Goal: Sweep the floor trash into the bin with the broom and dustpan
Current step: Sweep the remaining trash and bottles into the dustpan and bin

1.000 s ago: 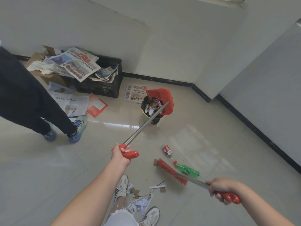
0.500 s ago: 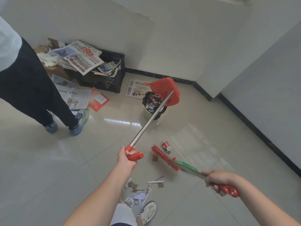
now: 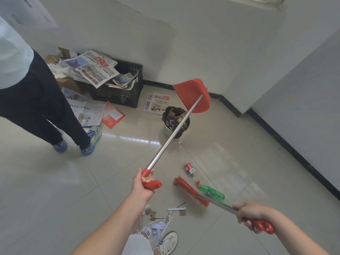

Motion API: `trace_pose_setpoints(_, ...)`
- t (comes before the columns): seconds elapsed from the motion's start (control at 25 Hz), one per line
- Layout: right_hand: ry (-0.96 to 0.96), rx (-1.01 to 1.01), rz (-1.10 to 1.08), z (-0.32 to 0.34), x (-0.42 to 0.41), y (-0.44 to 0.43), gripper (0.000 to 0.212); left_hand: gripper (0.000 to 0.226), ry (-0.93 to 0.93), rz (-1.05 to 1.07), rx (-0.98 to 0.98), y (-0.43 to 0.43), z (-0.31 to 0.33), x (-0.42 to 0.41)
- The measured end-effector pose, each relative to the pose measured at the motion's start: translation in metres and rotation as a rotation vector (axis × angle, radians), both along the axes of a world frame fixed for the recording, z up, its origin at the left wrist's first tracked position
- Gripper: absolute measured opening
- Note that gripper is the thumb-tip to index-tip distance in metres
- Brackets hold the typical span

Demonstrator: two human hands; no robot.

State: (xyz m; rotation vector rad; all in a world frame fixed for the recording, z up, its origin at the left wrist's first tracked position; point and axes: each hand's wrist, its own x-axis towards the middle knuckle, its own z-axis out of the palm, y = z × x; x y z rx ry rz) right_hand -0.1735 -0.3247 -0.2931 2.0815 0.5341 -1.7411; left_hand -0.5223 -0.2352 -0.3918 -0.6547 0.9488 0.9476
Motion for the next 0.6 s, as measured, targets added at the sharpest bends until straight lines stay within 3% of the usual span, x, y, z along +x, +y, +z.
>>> trace_pose_setpoints(0.24, -0.007, 0.023, -0.033, -0.006, 0.019, -0.01, 0.068, 0.047, 0.123, -0.101, 0.097, 0.003, 0.011, -0.037)
trace_pose_setpoints(0.6, 0.014, 0.109, -0.066, 0.023, 0.068, -0.031, 0.065, 0.047, 0.303, -0.297, 0.303, 0.023, 0.065, -0.03)
